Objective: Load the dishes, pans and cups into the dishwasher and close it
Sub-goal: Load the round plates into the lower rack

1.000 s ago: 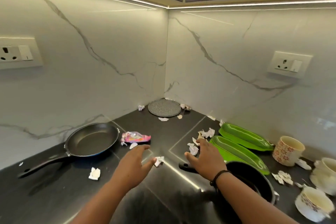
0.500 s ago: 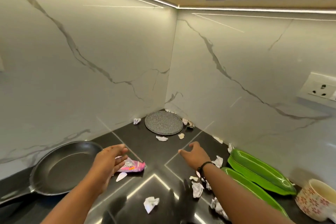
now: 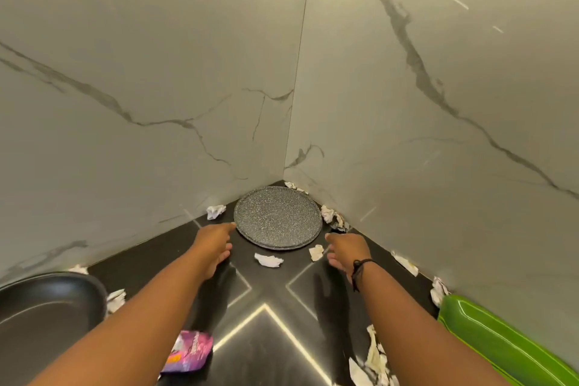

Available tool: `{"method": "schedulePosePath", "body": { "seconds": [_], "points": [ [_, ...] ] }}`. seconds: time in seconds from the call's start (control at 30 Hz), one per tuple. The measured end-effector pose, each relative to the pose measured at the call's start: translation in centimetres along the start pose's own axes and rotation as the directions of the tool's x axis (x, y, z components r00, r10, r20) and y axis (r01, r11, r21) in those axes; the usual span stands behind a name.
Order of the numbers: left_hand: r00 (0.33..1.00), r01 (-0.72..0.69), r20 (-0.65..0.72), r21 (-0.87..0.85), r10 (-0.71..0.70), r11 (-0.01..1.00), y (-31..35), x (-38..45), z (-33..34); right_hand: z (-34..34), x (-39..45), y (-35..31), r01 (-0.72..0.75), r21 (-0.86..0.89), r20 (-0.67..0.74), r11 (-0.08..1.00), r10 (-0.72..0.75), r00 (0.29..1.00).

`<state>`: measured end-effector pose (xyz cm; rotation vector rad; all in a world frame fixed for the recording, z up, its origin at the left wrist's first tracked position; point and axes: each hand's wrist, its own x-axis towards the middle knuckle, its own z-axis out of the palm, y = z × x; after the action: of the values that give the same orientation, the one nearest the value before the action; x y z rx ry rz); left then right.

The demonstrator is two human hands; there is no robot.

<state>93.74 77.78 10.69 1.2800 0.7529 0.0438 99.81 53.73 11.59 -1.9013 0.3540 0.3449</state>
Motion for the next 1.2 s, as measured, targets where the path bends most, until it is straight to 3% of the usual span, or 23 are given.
{"method": "schedulePosePath", "body": {
  "seconds": [0.23, 0.37, 0.5, 0.63, 0.77, 1.03, 1.2],
  "points": [
    [0.994, 0.007, -0.103, -0.177, -0.026, 0.984, 0.8, 5.0, 3.8, 3.8, 6.0, -2.3, -0.060, 0.103, 0.066, 0.993, 0.054, 0.996],
    [0.990, -0.018, -0.141, -0.150, -0.003, 0.989, 1.2, 6.3, 4.5, 4.8, 6.3, -3.0, -0.141, 0.220, 0.004, 0.965, 0.143, 0.990],
    [0.989, -0.047, -0.144, -0.175, 0.021, 0.983, 1.5, 5.6, 3.9, 5.2, 4.9, -2.9, -0.193, 0.253, 0.052, 0.948, 0.186, 0.981],
    [1.000, 0.015, -0.015, -0.302, -0.021, 0.953, 2.1, 1.9, 1.3, 4.0, -0.2, -2.8, -0.143, 0.247, 0.112, 0.958, 0.118, 0.987],
    [0.997, 0.028, 0.077, -0.274, -0.007, 0.961, 2.9, -4.7, -1.1, 1.1, -7.4, -3.2, -0.068, 0.227, 0.100, 0.971, 0.046, 0.994],
    [0.945, 0.019, 0.327, -0.143, 0.029, 0.989, 5.4, -18.2, -2.3, -6.4, -23.3, -4.1, 0.115, 0.282, -0.054, 0.952, -0.104, 0.993],
    [0.877, -0.049, 0.476, -0.045, 0.065, 0.998, 5.7, -23.5, 0.7, -12.5, -32.2, -1.2, 0.223, 0.328, -0.185, 0.918, -0.169, 0.968]
  ]
}}
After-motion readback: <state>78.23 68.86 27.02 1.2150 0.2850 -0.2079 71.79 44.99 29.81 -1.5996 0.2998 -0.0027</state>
